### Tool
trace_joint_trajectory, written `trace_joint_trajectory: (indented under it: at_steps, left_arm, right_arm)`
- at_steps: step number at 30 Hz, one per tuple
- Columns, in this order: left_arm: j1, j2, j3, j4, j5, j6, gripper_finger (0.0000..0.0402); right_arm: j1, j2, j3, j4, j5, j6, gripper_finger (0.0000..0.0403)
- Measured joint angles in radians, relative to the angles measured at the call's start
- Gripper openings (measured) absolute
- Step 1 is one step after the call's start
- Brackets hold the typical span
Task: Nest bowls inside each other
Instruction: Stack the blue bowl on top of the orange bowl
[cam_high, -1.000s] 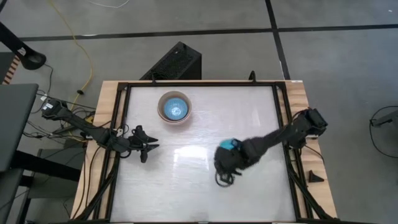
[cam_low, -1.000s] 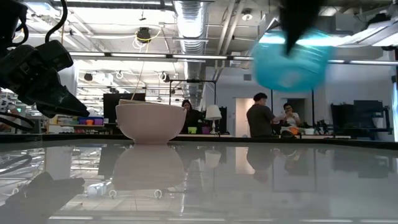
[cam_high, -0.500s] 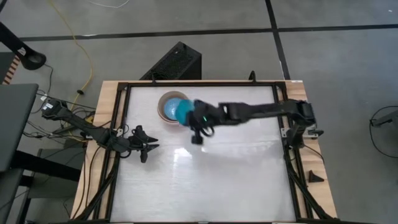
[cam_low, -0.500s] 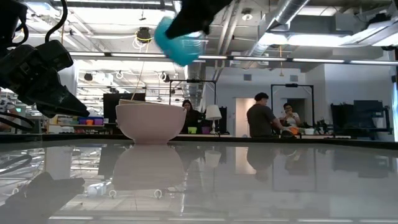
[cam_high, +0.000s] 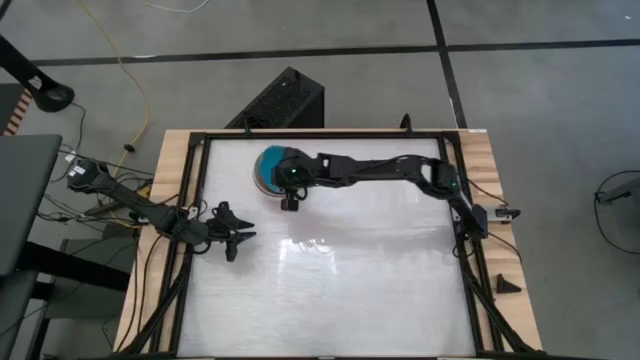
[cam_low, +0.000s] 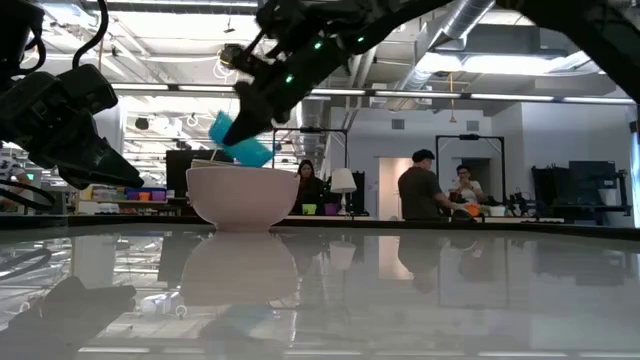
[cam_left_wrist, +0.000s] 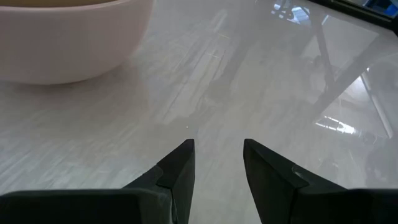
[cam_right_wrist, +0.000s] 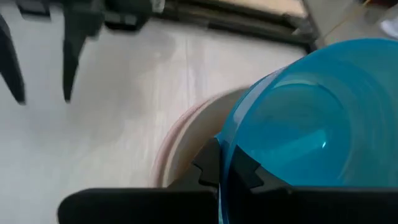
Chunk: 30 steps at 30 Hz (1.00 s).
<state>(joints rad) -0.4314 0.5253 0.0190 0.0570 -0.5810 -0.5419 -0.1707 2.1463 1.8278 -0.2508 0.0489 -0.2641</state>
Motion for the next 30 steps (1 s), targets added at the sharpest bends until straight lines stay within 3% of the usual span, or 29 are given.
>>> trace_joint_trajectory:
  at_steps: [9,17,30]
  left_arm:
    - [0.000,0.000,0.000,0.000,0.000,0.000,0.0125]
    - [0.000,0.000,0.000,-0.001,0.000,0.000,0.0125]
    - [0.000,0.000,0.000,-0.002,-0.001,0.000,0.0125]
  right_arm:
    - [0.006,0.101,0.129,-0.151,0.054,-0.033,0.0030]
    - [-0.002,0.093,0.128,-0.195,0.134,-0.023,0.0109]
    - [-0.008,0.097,0.171,-0.287,0.135,0.020,0.0217]
